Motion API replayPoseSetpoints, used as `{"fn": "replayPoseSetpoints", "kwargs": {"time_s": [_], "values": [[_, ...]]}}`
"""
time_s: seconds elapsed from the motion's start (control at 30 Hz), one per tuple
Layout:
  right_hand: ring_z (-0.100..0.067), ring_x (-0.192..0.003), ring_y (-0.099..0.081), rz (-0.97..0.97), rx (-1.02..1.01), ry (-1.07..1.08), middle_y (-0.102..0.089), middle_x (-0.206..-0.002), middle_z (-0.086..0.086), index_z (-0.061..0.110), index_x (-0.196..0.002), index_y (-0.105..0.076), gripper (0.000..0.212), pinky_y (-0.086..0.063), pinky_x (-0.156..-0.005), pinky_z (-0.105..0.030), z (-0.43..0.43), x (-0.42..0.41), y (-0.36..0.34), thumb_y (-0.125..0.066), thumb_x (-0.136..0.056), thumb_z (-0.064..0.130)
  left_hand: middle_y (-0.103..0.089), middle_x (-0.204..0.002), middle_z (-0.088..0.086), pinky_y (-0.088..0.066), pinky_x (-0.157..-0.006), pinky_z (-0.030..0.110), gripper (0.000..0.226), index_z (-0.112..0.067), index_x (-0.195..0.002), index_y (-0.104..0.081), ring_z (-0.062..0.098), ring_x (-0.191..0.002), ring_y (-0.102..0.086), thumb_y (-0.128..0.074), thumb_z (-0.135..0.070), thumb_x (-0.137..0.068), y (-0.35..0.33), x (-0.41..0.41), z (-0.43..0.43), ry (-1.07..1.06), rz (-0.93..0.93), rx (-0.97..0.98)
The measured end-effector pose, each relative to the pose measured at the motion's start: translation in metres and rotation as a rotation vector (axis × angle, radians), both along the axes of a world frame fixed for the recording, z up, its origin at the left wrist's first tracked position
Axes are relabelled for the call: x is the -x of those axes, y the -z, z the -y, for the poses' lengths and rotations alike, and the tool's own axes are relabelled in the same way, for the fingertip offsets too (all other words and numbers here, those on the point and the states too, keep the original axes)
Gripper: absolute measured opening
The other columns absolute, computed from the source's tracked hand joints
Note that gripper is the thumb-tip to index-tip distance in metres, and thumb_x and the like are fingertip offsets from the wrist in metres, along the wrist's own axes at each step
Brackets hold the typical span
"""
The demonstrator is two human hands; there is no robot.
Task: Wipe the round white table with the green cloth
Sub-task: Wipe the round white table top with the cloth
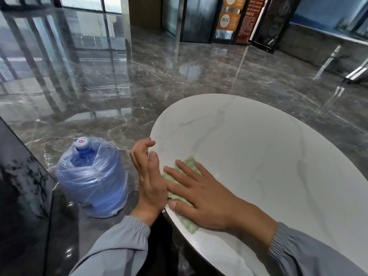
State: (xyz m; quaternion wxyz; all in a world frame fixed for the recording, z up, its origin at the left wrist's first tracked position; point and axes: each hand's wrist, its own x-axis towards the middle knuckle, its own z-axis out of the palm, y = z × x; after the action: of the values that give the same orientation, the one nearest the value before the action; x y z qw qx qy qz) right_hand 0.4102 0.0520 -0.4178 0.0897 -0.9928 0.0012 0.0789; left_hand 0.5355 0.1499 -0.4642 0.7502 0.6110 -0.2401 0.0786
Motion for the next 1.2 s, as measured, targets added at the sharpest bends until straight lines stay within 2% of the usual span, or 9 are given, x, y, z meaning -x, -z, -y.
{"fn": "replayPoseSetpoints", "kwargs": {"time_s": [0.13,0.4,0.53,0.63,0.83,0.9,1.03,1.13,1.2], "values": [[-0.003,-0.156,0.020,0.021,-0.004,0.060,0.006,-0.172,0.022,0.054,-0.162,-0.006,0.058,0.009,-0.127,-0.042,0.011,-0.023,0.003,-0.025,-0.107,0.059,-0.047,-0.128,-0.019,-0.037,-0.109,0.065,0.032,-0.058,-0.121,-0.047,0.034,-0.129,-0.047,-0.032,-0.035,-0.104,0.001,-0.003,0.000,-0.029,-0.013,0.037],[-0.012,-0.159,0.012,0.014,0.007,0.177,0.001,-0.174,0.016,0.051,-0.162,-0.010,0.055,0.003,-0.126,-0.053,0.030,-0.095,0.003,-0.024,-0.109,0.054,-0.050,-0.127,0.004,-0.038,-0.107,0.068,0.029,-0.055,-0.116,-0.051,0.037,-0.126,-0.050,-0.035,-0.034,-0.104,0.002,-0.003,-0.002,-0.027,-0.107,0.048],[-0.011,-0.158,0.016,0.019,0.002,0.109,0.004,-0.173,0.015,0.053,-0.162,-0.008,0.055,0.006,-0.126,-0.051,0.016,-0.058,0.001,-0.023,-0.109,0.055,-0.047,-0.125,-0.005,-0.040,-0.106,0.066,0.025,-0.054,-0.114,-0.049,0.036,-0.125,-0.049,-0.034,-0.037,-0.104,0.001,-0.003,-0.002,-0.035,-0.130,0.027],[-0.005,-0.155,0.024,0.018,-0.005,0.080,0.011,-0.171,0.021,0.060,-0.158,-0.003,0.053,0.009,-0.127,-0.047,-0.001,-0.004,0.000,-0.020,-0.108,0.059,-0.047,-0.124,-0.006,-0.040,-0.104,0.069,0.022,-0.050,-0.114,-0.049,0.040,-0.124,-0.050,-0.033,-0.040,-0.103,0.001,-0.001,-0.002,-0.008,-0.161,0.037],[-0.005,-0.156,0.022,0.014,-0.007,0.103,0.014,-0.168,0.030,0.064,-0.156,0.000,0.052,0.014,-0.122,-0.041,-0.021,0.094,0.002,-0.023,-0.110,0.062,-0.046,-0.118,-0.014,-0.038,-0.107,0.063,0.026,-0.025,-0.118,-0.050,0.034,-0.122,-0.047,-0.033,-0.037,-0.102,-0.001,0.003,-0.003,-0.017,-0.165,0.027],[-0.004,-0.155,0.023,-0.004,0.000,0.120,0.016,-0.167,0.032,0.065,-0.155,0.001,0.052,0.015,-0.122,-0.041,-0.023,0.100,0.002,-0.023,-0.109,0.062,-0.047,-0.119,-0.008,-0.039,-0.107,0.062,0.025,-0.028,-0.117,-0.050,0.035,-0.122,-0.048,-0.033,-0.038,-0.101,-0.001,0.003,-0.004,-0.010,-0.181,0.035],[0.001,-0.152,0.028,-0.017,-0.040,0.153,0.017,-0.165,0.035,0.068,-0.153,0.003,0.051,0.017,-0.123,-0.039,-0.020,0.074,-0.001,-0.020,-0.108,0.062,-0.049,-0.126,0.018,-0.038,-0.106,0.066,0.032,-0.019,-0.120,-0.050,0.041,-0.122,-0.048,-0.033,-0.039,-0.101,-0.004,0.004,-0.005,0.004,-0.234,0.041],[0.002,-0.151,0.028,-0.012,-0.020,0.179,0.015,-0.167,0.032,0.066,-0.155,0.002,0.052,0.014,-0.126,-0.041,-0.010,0.031,0.000,-0.018,-0.107,0.061,-0.050,-0.126,0.015,-0.039,-0.109,0.061,0.028,-0.021,-0.119,-0.050,0.037,-0.124,-0.049,-0.033,-0.035,-0.102,-0.008,0.006,-0.006,0.013,-0.226,0.028],[-0.001,-0.154,0.024,0.007,-0.003,0.205,0.010,-0.169,0.028,0.062,-0.157,-0.002,0.053,0.009,-0.127,-0.044,-0.001,-0.004,0.002,-0.019,-0.107,0.060,-0.050,-0.124,0.007,-0.040,-0.112,0.046,0.021,-0.027,-0.117,-0.049,0.025,-0.125,-0.049,-0.033,-0.030,-0.103,-0.009,0.006,-0.006,0.019,-0.205,0.010]]}}
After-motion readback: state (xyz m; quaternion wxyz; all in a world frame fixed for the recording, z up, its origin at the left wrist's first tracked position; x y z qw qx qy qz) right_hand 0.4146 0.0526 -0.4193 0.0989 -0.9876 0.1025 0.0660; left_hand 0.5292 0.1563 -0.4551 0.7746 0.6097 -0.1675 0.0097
